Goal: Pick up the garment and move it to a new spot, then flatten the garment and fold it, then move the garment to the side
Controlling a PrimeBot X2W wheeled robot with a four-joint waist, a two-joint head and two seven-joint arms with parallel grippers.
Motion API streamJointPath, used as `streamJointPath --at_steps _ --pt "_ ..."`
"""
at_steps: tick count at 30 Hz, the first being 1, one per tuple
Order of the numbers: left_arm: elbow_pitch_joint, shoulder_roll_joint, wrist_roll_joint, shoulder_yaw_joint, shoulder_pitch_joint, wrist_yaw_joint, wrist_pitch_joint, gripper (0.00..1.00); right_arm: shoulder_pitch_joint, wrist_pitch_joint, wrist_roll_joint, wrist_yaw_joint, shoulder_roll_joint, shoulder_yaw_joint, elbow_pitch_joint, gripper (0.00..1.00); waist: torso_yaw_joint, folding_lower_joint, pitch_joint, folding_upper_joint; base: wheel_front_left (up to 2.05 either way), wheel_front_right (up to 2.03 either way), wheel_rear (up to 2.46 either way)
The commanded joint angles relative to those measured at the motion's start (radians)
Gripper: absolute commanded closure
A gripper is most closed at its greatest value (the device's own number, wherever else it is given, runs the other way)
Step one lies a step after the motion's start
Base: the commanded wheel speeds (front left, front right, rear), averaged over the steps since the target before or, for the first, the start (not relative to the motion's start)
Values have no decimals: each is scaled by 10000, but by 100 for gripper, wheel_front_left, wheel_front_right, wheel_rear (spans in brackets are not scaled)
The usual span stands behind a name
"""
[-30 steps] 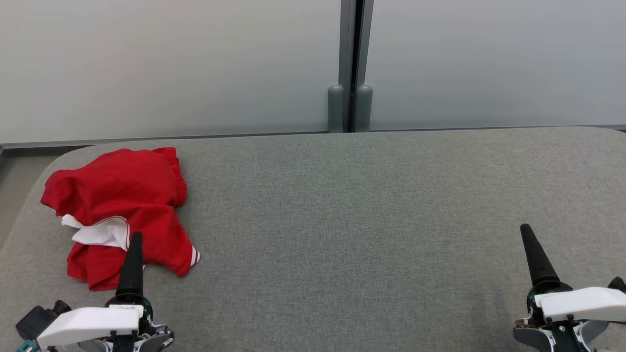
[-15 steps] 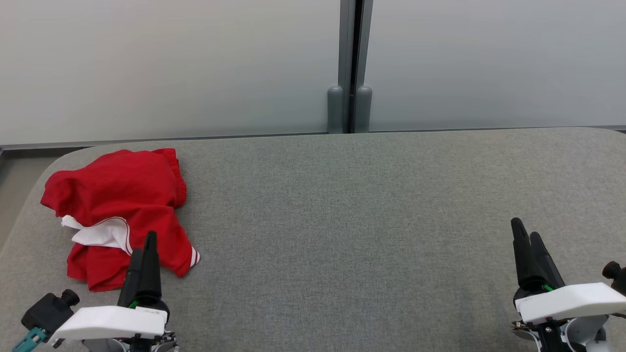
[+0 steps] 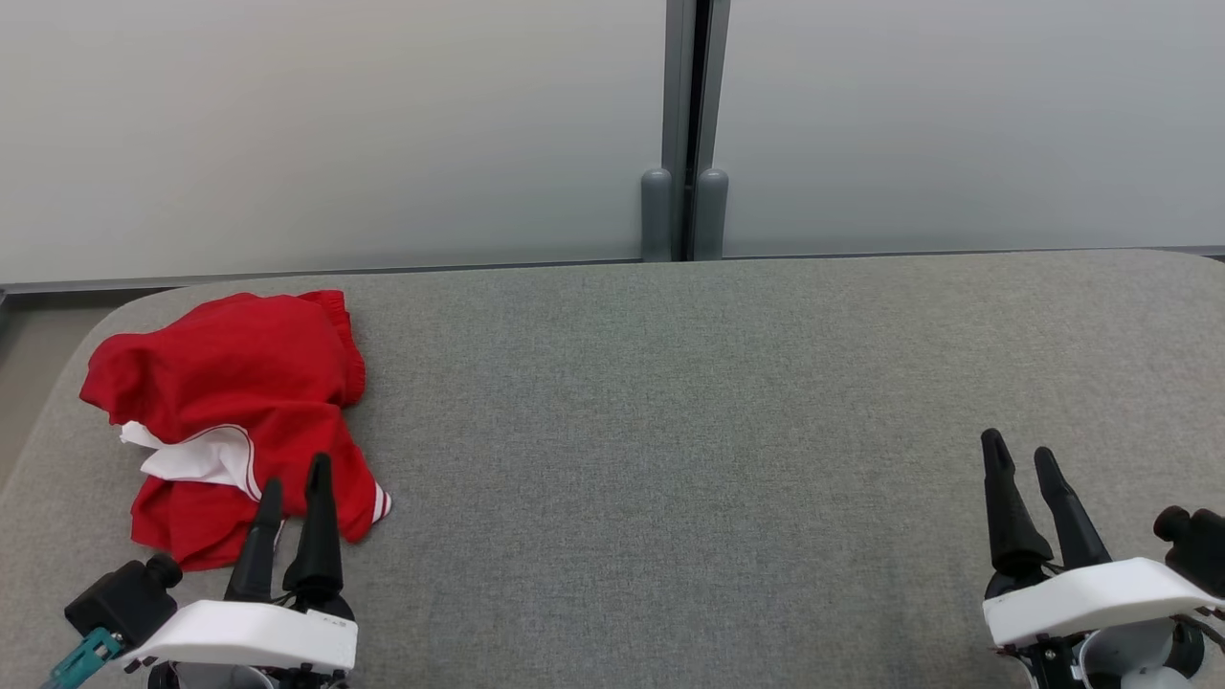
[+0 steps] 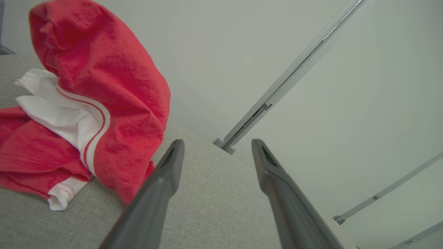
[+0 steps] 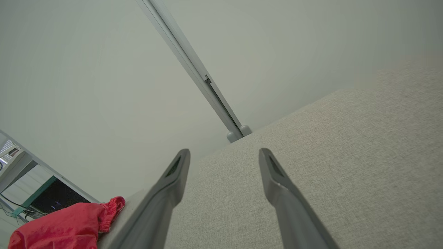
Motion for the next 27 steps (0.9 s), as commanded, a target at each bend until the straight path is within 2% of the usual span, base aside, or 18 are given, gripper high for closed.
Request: streamJointPath --at_steps 1,14,27 --pt "-149 77 347 14 19 46 -77 0 -27 -114 -306 16 -97 25 -83 0 -5 0 1 0 0 0 0" --pt "-185 84 1974 -85 170 139 -447 0 10 -490 -1866 18 -172 357 61 0 3 0 12 0 0 0 0" --pt "-80 91 3407 -15 425 95 -766 0 196 -812 -3206 19 -125 230 179 0 0 0 -33 0 0 0 0"
